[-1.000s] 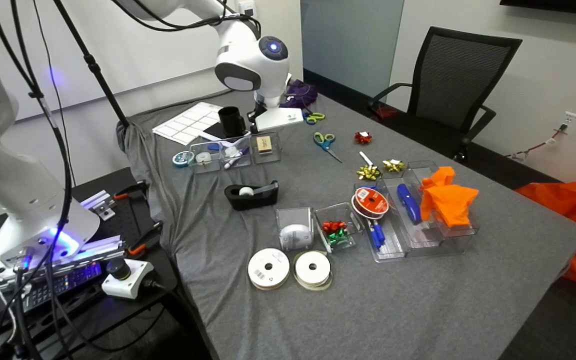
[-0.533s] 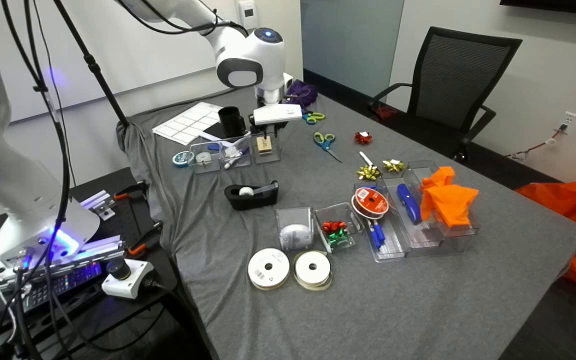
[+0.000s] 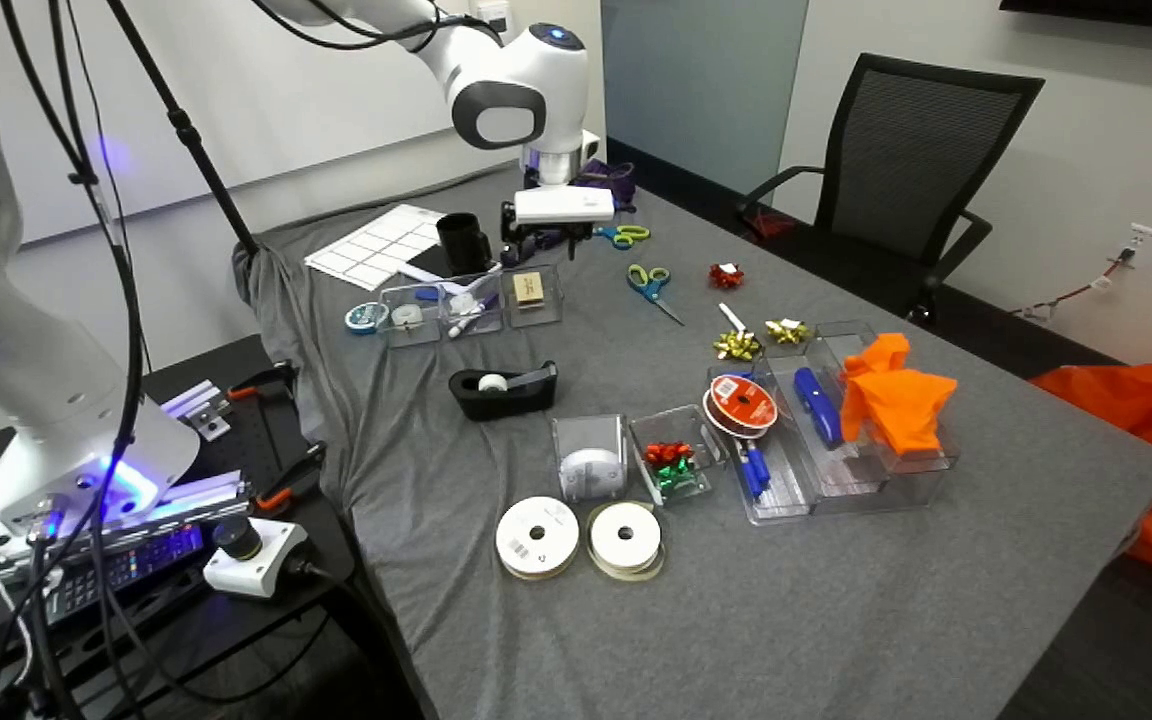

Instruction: Remove the brown object from the top compartment of the clear case on the left and put it on the table

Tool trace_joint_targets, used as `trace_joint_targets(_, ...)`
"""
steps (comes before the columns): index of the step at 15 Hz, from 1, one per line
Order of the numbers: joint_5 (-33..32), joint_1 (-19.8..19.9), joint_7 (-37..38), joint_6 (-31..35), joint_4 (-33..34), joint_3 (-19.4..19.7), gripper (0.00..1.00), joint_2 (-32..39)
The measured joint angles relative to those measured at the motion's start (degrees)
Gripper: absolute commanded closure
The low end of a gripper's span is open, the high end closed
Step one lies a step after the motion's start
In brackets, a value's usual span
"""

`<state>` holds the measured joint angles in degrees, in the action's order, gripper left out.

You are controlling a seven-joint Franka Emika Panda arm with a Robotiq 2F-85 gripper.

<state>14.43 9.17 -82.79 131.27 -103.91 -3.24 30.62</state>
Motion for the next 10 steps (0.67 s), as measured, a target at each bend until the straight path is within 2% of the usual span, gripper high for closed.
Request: trace_joint_targets(10, 0.0, -0.7, 1.11, 0.57, -0.07, -1.68, 0.0, 2.08)
